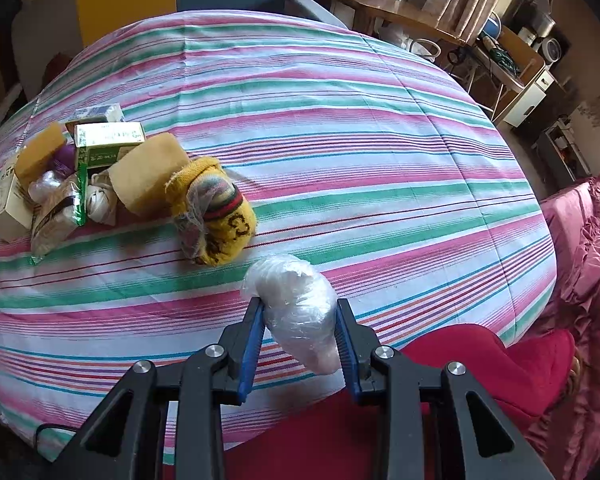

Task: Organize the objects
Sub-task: 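Carry both items to the gold tray and release them inside with both grippers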

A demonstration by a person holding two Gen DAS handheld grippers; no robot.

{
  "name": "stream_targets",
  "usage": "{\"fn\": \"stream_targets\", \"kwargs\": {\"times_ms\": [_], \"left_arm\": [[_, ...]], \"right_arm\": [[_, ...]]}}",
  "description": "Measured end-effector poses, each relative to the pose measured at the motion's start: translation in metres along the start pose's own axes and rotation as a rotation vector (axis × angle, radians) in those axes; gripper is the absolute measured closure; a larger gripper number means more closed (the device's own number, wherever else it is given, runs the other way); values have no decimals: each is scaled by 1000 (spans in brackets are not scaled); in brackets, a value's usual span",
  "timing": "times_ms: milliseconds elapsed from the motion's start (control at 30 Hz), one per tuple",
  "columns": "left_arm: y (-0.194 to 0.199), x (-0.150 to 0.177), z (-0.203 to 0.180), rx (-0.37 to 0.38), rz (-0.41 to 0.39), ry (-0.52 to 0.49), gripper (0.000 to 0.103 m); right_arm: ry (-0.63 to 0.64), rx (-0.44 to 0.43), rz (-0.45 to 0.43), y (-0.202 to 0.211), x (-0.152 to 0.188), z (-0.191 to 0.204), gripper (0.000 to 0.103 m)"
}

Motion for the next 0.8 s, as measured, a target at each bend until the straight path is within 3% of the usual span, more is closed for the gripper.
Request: {"fn": "stream_targets", "kwargs": {"times_ms": [100,200,400,500,633,800], "left_arm": [[25,7,2,-3,-53,-11,61],[38,21,3,-6,-63,-30,60],[58,58,12,1,-39,-16,60],[61,72,18,1,-12,-10,60],[66,81,30,-3,-10,13,60],[73,85,46,-15,-27,45,60]], "right_arm": [[46,-39,-61,24,-7,28,68],[151,-124,-134,55,-15,80,68],[457,-375,-203,99,-1,230,68],[569,-530,-182,112,15,306,67],[689,-669,-123,116,35,392,67],[792,-749,-9,106,59,492,67]]}}
Point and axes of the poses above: each gripper's, at about its wrist camera, not at the fingertips, and y roughly against the way its jaws point, z to its left, x to its underside, the point moved 3 cm from there along -y, roughly the way its jaws point, and after that the axes turned 6 degrees about z, right-handed, at the moved point
